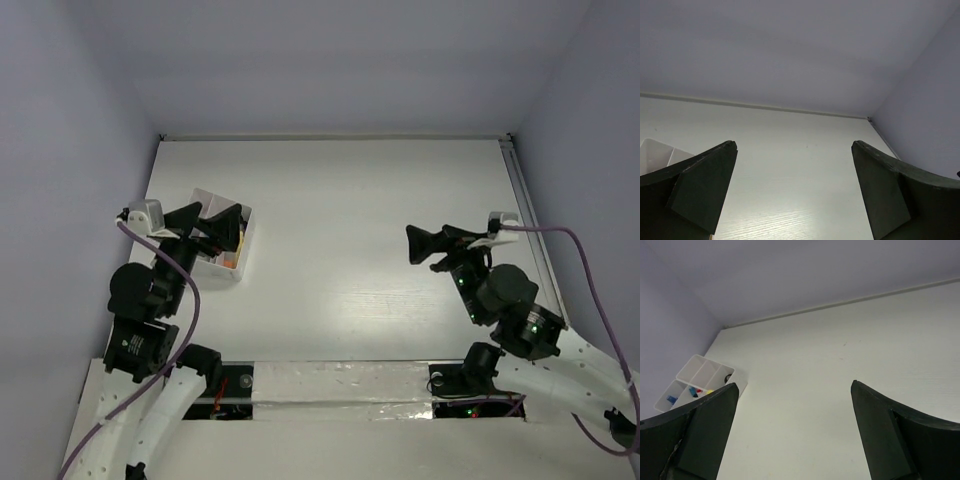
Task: Sort the stationery into containers
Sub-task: Reset both arms
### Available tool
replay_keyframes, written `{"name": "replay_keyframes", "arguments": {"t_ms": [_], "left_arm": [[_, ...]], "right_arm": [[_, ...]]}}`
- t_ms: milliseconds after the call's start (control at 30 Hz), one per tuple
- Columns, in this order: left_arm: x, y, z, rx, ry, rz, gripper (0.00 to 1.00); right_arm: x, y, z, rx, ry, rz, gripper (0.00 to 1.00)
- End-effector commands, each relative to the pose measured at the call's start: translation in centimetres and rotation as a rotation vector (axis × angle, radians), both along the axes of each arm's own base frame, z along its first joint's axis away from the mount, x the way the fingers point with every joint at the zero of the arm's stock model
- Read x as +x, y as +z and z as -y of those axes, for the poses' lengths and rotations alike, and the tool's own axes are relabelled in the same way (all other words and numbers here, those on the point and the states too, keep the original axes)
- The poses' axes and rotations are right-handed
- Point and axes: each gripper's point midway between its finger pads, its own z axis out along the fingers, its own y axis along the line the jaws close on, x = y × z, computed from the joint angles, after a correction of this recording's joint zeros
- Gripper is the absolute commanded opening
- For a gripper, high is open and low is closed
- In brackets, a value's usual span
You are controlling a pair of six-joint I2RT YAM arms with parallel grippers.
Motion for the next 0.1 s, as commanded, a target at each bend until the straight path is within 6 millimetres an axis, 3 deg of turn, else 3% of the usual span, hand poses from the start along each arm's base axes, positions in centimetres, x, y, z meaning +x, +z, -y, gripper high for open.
{"name": "replay_keyframes", "arguments": {"t_ms": [0,67], "left_arm": [[-0.59,2.01,0.55,-0.032,-0.041,0.083,0.99],[-0.6,1.93,0.5,-0.033,-0.039,0.08,0.99]], "right_arm": [[-0.23,-0.52,1.33,-0.002,-0.045,-0.014,1.0],[-0.21,-0.31,1.37,-0.003,-0.047,-0.009,1.0]]}}
